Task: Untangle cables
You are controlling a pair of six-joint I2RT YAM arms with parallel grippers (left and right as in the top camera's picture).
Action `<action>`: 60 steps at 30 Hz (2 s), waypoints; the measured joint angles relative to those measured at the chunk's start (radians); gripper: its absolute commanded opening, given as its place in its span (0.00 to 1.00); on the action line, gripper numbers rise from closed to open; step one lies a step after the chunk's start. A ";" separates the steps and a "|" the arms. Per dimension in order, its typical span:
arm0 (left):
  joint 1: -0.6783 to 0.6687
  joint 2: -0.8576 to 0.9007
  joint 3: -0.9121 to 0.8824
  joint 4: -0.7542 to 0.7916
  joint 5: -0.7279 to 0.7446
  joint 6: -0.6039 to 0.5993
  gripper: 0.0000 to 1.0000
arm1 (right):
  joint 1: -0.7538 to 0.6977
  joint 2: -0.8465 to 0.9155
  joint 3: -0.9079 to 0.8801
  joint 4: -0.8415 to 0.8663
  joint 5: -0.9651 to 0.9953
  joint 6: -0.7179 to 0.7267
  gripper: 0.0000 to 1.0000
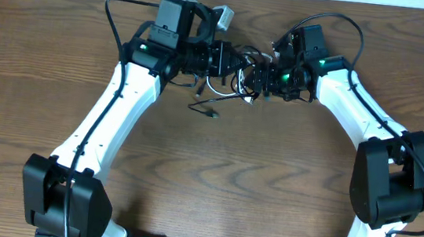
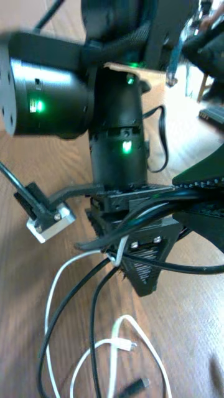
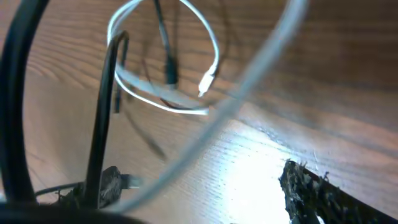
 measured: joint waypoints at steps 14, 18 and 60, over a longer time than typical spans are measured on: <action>0.156 -0.001 -0.005 0.073 0.268 -0.002 0.07 | -0.153 0.133 0.026 -0.097 0.043 -0.009 0.83; 0.165 -0.006 -0.003 0.081 0.311 -0.002 0.07 | -0.161 0.134 0.026 -0.104 0.051 -0.031 0.84; 0.126 -0.006 -0.001 -0.292 -0.536 -0.243 0.08 | 0.126 0.034 -0.006 -0.197 0.131 -0.482 0.20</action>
